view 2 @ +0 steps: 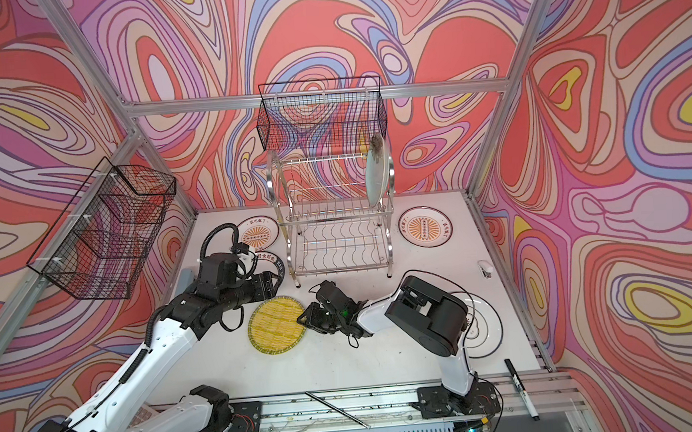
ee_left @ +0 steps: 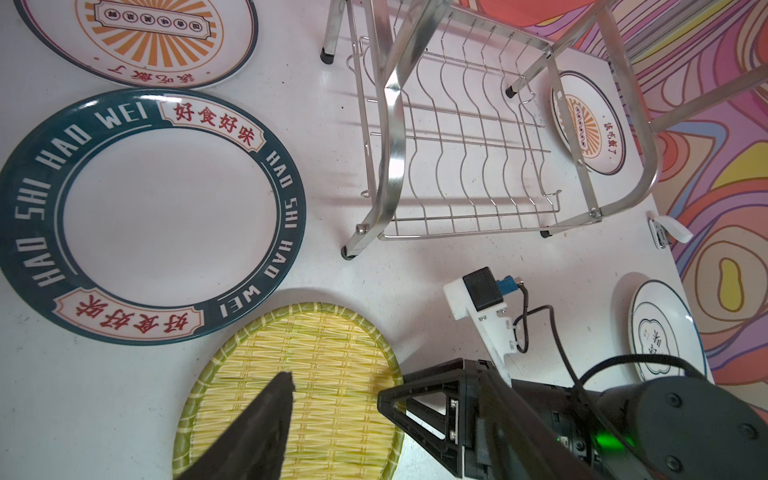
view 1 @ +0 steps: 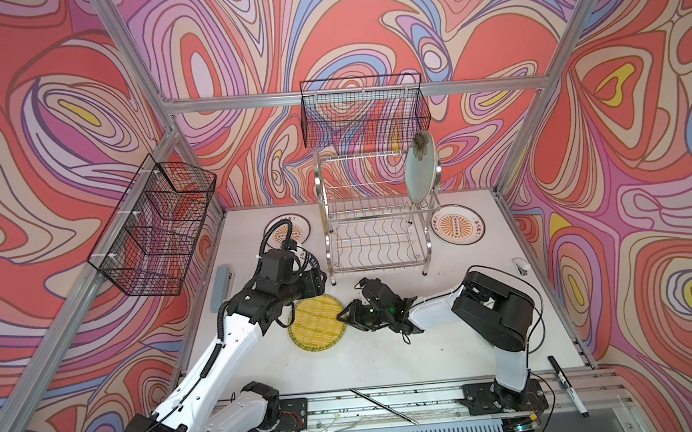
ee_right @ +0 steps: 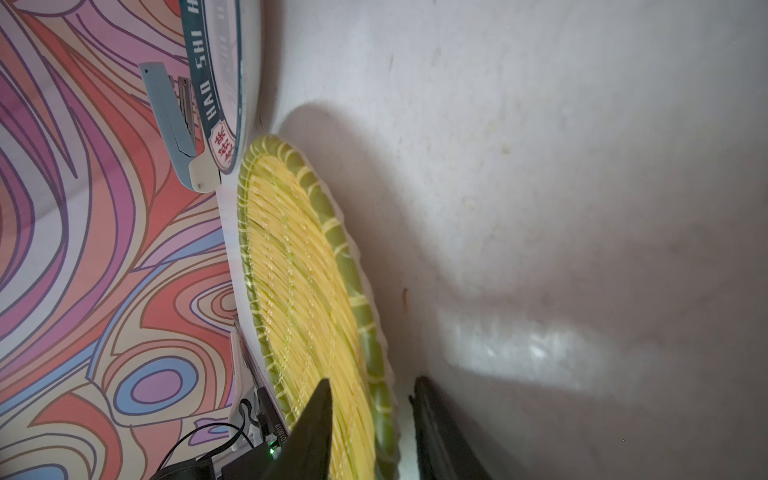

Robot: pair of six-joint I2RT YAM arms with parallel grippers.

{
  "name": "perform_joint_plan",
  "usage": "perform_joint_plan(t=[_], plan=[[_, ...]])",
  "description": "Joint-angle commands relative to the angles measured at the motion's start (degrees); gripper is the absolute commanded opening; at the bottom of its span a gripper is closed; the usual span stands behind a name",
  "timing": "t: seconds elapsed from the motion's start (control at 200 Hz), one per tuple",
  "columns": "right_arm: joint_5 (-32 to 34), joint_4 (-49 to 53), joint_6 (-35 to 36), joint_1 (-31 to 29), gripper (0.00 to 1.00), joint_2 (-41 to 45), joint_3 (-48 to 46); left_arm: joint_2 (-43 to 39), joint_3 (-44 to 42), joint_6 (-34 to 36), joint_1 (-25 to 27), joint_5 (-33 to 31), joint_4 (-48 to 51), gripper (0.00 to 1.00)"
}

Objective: Load the plates into the dish rack
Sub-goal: 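Grip the rim of the yellow woven mat with the right gripper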

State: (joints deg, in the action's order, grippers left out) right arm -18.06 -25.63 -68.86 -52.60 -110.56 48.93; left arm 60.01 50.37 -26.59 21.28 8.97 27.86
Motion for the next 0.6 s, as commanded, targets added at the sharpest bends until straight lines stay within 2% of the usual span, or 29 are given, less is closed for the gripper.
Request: perform_joint_plan(t=[0.0,0.175,0.591], plan=[[-0.2,-0.6,-0.2,-0.4,0.3,-1.4,0.9,0.4,0.8,0.3,-0.4,0.1,0.7,0.74],[-0.6,-1.0,-0.1,-0.4,0.24,-1.5,1.0,0.7,1.0,0.5,-0.4,0.0,1.0,0.74],[-0.7,-1.6,-0.1,-0.3,0.15,-1.0,0.4,0.4,1.5,0.6,-0.4,0.0,1.8,0.74]])
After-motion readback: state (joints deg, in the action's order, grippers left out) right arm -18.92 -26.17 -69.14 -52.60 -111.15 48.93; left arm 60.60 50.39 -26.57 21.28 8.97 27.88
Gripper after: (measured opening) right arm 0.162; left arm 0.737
